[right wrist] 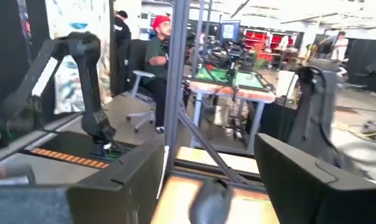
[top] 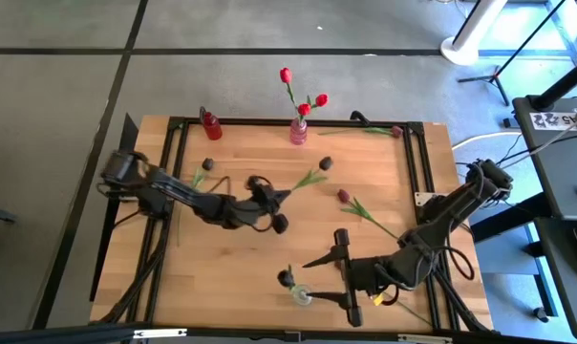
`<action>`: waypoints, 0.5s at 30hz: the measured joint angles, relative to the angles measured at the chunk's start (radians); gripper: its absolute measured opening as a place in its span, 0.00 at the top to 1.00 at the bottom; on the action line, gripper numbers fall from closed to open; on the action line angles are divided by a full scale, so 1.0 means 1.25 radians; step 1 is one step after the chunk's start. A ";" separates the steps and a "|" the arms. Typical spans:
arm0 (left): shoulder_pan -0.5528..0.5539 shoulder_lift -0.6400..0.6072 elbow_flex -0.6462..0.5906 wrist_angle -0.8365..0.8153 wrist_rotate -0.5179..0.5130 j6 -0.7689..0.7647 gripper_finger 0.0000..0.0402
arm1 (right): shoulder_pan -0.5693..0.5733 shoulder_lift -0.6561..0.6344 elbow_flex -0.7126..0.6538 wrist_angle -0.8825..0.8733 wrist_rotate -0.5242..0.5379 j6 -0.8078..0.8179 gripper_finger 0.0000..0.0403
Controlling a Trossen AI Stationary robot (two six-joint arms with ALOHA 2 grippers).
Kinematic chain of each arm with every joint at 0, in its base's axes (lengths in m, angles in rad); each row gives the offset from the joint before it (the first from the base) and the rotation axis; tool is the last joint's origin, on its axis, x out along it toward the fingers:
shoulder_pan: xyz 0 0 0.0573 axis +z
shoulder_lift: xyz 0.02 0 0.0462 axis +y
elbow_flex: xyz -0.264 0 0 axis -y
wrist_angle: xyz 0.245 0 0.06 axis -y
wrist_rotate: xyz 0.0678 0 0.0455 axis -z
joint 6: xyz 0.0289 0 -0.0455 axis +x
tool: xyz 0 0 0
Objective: Sort flowers into vase by color
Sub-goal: Put the right black flower into the transparent flower vase
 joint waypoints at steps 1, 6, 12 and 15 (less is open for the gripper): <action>-0.005 -0.033 -0.016 -0.004 0.001 0.005 1.00 | 0.000 -0.005 0.000 -0.010 0.014 -0.002 0.38; -0.036 -0.167 -0.081 0.155 0.073 0.090 1.00 | -0.003 -0.044 0.000 -0.094 0.157 -0.003 0.38; -0.038 -0.174 -0.134 0.475 0.310 0.139 1.00 | -0.058 -0.053 0.000 -0.151 0.171 -0.020 0.38; -0.039 -0.155 -0.138 0.538 0.380 0.141 1.00 | -0.096 -0.053 -0.001 -0.202 0.131 0.030 0.38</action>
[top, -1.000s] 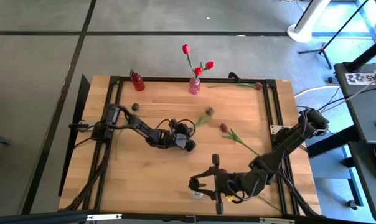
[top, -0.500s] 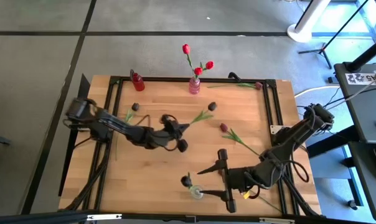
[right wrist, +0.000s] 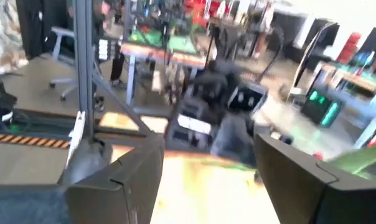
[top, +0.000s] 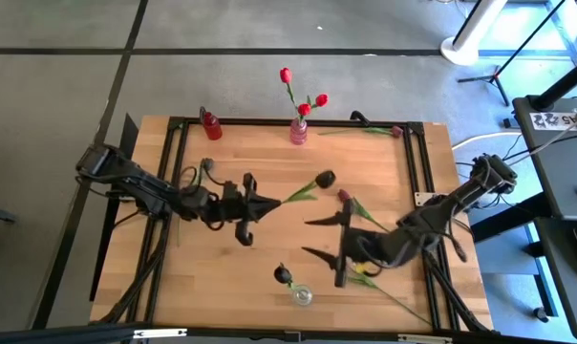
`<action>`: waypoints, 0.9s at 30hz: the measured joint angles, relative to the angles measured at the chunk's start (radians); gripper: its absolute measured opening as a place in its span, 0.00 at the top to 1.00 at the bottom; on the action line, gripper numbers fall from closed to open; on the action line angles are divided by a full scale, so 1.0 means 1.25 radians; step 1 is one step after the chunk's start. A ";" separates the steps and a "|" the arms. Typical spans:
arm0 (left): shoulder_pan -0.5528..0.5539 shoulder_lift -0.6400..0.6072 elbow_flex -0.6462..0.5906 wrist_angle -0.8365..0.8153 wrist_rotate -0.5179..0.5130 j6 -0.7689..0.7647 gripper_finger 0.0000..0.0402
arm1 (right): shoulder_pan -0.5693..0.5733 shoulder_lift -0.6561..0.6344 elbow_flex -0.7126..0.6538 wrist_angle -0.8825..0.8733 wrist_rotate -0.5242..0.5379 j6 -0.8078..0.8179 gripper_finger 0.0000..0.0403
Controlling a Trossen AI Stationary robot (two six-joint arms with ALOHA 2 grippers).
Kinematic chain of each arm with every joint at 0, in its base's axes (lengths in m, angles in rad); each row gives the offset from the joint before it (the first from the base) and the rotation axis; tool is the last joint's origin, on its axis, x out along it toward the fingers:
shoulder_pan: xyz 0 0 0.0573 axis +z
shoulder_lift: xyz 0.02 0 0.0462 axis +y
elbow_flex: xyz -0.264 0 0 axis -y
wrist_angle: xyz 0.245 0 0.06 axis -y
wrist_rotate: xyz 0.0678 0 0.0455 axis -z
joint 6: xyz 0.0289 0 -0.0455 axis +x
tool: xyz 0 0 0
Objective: Sort flowers into vase by color
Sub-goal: Put the right black flower into the transparent flower vase
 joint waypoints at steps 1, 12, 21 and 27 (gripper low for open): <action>0.000 0.011 0.000 0.029 0.021 0.000 1.00 | -0.011 0.001 -0.005 -0.015 -0.002 0.024 0.38; -0.022 0.082 0.000 0.279 0.155 0.061 1.00 | -0.093 0.014 -0.071 0.180 -0.003 0.072 0.38; -0.015 0.082 0.001 0.272 0.157 0.075 1.00 | -0.177 0.019 -0.071 0.293 -0.242 0.055 0.47; -0.015 0.083 0.001 0.226 0.148 0.104 1.00 | -0.206 0.036 -0.071 0.312 -0.306 0.069 0.73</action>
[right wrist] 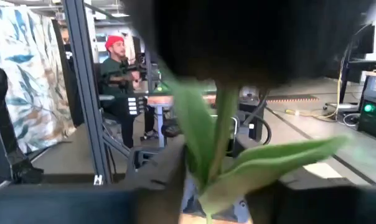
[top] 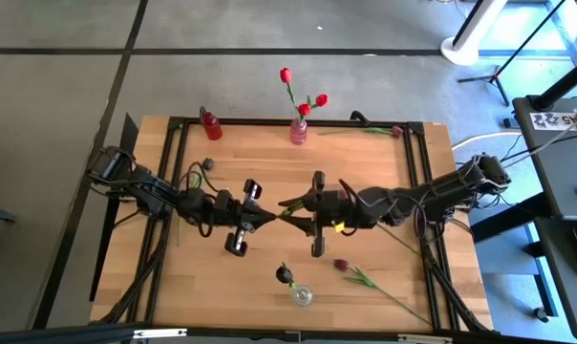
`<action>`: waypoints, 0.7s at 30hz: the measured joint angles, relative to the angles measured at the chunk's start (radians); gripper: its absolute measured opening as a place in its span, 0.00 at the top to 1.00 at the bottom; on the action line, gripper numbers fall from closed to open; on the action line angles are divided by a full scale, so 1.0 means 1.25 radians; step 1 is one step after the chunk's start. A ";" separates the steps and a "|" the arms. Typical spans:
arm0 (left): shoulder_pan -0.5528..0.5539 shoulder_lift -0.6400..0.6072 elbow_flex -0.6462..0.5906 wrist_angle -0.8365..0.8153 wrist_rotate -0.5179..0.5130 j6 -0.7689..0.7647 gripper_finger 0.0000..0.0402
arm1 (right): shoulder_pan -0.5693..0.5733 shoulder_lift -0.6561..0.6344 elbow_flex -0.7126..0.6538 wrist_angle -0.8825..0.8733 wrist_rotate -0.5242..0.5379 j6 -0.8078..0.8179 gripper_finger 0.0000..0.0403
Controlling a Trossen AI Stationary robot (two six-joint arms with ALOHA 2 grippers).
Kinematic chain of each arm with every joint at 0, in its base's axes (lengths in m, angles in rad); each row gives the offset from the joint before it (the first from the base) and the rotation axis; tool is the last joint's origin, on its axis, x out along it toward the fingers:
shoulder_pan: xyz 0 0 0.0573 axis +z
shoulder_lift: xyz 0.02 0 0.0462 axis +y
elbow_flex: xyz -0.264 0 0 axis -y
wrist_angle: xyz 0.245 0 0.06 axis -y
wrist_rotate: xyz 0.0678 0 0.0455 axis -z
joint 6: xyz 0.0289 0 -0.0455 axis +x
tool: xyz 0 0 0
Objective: Sort flowers into vase by color
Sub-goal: Put the right black flower into the transparent flower vase
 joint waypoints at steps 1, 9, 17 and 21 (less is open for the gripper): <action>0.000 0.000 0.000 -0.004 -0.002 -0.001 1.00 | 0.000 0.001 0.000 0.002 -0.004 0.001 0.79; -0.012 -0.002 0.000 -0.026 -0.025 0.014 0.89 | 0.025 0.001 0.000 -0.004 0.003 -0.015 0.97; -0.085 -0.145 -0.022 -0.348 -0.194 0.063 0.69 | 0.089 -0.041 0.024 -0.134 0.001 0.006 0.99; -0.157 -0.265 -0.054 -0.506 -0.389 0.061 0.68 | 0.151 -0.071 0.094 -0.299 -0.006 0.011 0.98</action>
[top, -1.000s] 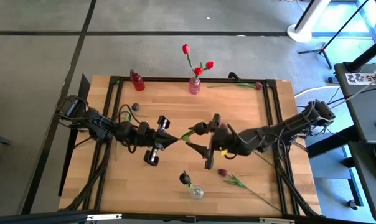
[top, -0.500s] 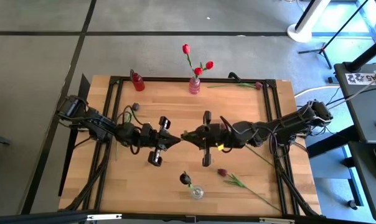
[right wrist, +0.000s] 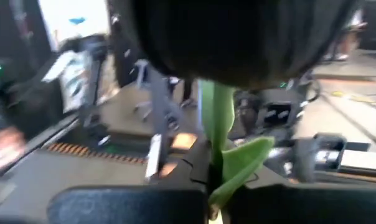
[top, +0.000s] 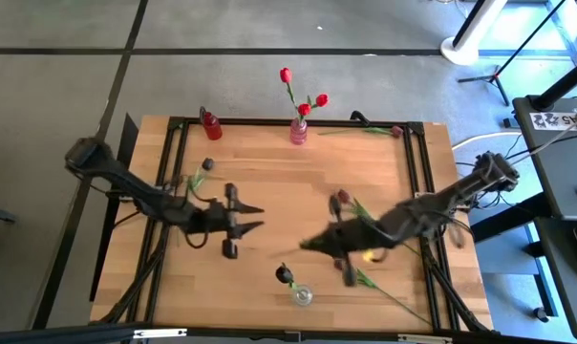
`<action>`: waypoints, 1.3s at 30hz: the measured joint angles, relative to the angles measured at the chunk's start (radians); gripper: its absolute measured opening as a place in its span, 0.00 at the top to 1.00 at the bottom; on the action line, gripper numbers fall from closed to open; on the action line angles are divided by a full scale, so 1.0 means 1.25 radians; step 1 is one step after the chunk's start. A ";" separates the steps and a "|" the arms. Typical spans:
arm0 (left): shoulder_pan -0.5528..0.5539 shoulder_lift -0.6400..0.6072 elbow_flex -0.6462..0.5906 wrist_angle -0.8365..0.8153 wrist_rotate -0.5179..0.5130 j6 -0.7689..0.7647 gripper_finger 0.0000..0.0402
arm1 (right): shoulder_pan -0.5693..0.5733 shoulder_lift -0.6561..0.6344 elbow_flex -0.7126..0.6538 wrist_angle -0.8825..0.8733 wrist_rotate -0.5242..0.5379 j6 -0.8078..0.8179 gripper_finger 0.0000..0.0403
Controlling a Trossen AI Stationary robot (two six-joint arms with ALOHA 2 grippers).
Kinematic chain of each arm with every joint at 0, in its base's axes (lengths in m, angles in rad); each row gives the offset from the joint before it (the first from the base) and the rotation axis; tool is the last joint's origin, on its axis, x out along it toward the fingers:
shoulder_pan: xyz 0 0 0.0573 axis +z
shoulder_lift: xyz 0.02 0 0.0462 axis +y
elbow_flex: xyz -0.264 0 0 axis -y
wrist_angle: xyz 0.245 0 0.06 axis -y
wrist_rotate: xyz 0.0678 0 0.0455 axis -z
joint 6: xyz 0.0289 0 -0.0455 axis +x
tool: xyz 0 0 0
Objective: Sort flowers into vase by color
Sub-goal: Put the right black flower into the transparent flower vase
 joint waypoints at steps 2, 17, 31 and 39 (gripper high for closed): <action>-0.040 -0.061 -0.021 -0.092 -0.101 -0.023 0.67 | 0.027 -0.012 0.052 -0.083 0.001 -0.001 0.99; -0.172 -0.205 -0.231 -0.272 -0.173 -0.412 0.67 | 0.151 0.064 0.060 -0.157 0.096 0.131 0.99; -0.174 -0.204 -0.231 -0.273 -0.105 -0.439 0.71 | 0.161 0.087 0.060 -0.149 0.106 0.161 1.00; -0.182 -0.204 -0.231 -0.276 -0.104 -0.463 0.72 | 0.160 0.097 0.060 -0.097 0.134 0.122 1.00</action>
